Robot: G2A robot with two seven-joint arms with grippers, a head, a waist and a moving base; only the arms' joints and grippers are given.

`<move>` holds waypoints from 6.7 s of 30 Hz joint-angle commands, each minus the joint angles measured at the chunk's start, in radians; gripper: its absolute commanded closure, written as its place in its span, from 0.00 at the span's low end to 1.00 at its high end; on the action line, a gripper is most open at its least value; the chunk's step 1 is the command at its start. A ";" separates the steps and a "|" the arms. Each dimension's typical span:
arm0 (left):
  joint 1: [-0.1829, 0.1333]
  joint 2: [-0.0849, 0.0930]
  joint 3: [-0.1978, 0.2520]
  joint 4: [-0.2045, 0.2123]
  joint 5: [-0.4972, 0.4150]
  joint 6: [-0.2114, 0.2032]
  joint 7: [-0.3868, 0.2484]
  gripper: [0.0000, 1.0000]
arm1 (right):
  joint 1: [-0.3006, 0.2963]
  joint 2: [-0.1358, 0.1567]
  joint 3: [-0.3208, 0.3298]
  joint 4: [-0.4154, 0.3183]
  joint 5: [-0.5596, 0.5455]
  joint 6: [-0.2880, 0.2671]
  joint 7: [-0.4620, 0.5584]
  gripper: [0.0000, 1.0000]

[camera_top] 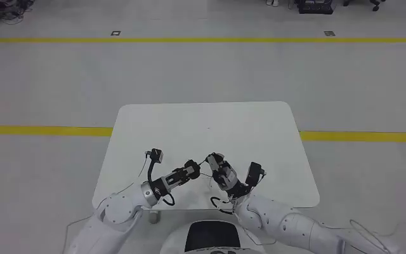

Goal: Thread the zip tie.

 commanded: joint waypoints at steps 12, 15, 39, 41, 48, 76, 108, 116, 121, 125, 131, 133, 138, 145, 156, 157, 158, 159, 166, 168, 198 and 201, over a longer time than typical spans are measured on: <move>0.023 -0.003 -0.013 -0.017 0.010 0.000 0.000 1.00 | -0.006 -0.001 0.000 -0.001 0.005 0.000 0.013 1.00; 0.027 -0.004 -0.018 -0.021 0.009 0.000 -0.003 1.00 | -0.007 -0.002 0.000 0.001 0.006 0.000 0.016 1.00; 0.029 -0.011 -0.037 -0.012 0.007 0.000 -0.035 1.00 | -0.001 0.010 0.000 0.030 0.002 0.000 0.055 1.00; 0.028 -0.011 -0.036 -0.010 0.010 0.000 -0.038 1.00 | -0.001 0.011 0.002 0.032 -0.002 0.000 0.056 1.00; 0.025 -0.012 -0.032 -0.006 0.018 0.000 -0.042 1.00 | -0.005 0.014 0.011 0.041 -0.025 0.000 0.072 1.00; 0.026 -0.008 -0.013 -0.005 0.069 0.000 -0.050 1.00 | -0.084 0.016 0.166 0.052 -0.185 0.000 0.177 1.00; 0.024 0.004 -0.001 -0.006 0.075 0.000 -0.027 1.00 | -0.157 0.015 0.267 0.015 -0.267 0.000 0.264 1.00; 0.020 0.006 0.007 -0.003 0.086 0.000 -0.027 1.00 | -0.179 0.017 0.305 0.014 -0.295 0.000 0.288 1.00; 0.014 0.008 0.017 0.002 0.100 0.002 -0.025 1.00 | -0.188 0.016 0.321 0.009 -0.314 0.000 0.298 1.00; 0.012 0.010 0.021 0.001 0.106 0.004 -0.019 1.00 | -0.193 0.015 0.330 0.005 -0.331 0.000 0.317 1.00; 0.013 0.012 0.023 -0.002 0.103 0.005 -0.008 1.00 | -0.201 0.015 0.346 0.002 -0.350 0.000 0.345 1.00; 0.014 0.013 0.023 -0.003 0.104 0.005 -0.006 1.00 | -0.205 0.014 0.352 -0.001 -0.353 0.000 0.347 1.00; 0.014 0.016 0.023 -0.001 0.109 0.012 0.000 1.00 | -0.216 0.013 0.365 -0.006 -0.360 0.000 0.331 1.00; 0.010 0.018 0.026 0.002 0.111 0.020 0.014 1.00 | -0.221 0.014 0.361 -0.015 -0.358 0.000 0.316 1.00; 0.004 0.022 0.035 0.005 0.113 0.021 0.018 1.00 | -0.207 0.020 0.330 -0.024 -0.350 0.000 0.306 1.00; 0.004 0.022 0.036 0.005 0.113 0.021 0.019 1.00 | -0.205 0.021 0.327 -0.024 -0.348 0.000 0.305 1.00; 0.004 0.023 0.037 0.005 0.111 0.020 0.018 1.00 | -0.203 0.021 0.324 -0.023 -0.347 0.000 0.305 1.00; 0.004 0.023 0.038 0.005 0.110 0.019 0.017 1.00 | -0.202 0.021 0.320 -0.023 -0.344 0.000 0.304 1.00; 0.003 0.025 0.045 0.008 0.106 0.010 0.015 1.00 | -0.189 0.019 0.295 -0.014 -0.327 0.000 0.297 1.00; 0.003 0.026 0.046 0.008 0.104 0.007 0.013 1.00 | -0.185 0.019 0.288 -0.012 -0.322 0.000 0.294 1.00; -0.004 0.037 0.052 0.007 0.065 0.000 0.012 1.00 | -0.123 0.033 0.171 -0.002 -0.214 0.000 0.225 0.60; -0.004 0.038 0.047 0.007 0.054 0.000 0.012 1.00 | -0.119 0.037 0.162 -0.002 -0.210 0.000 0.209 0.00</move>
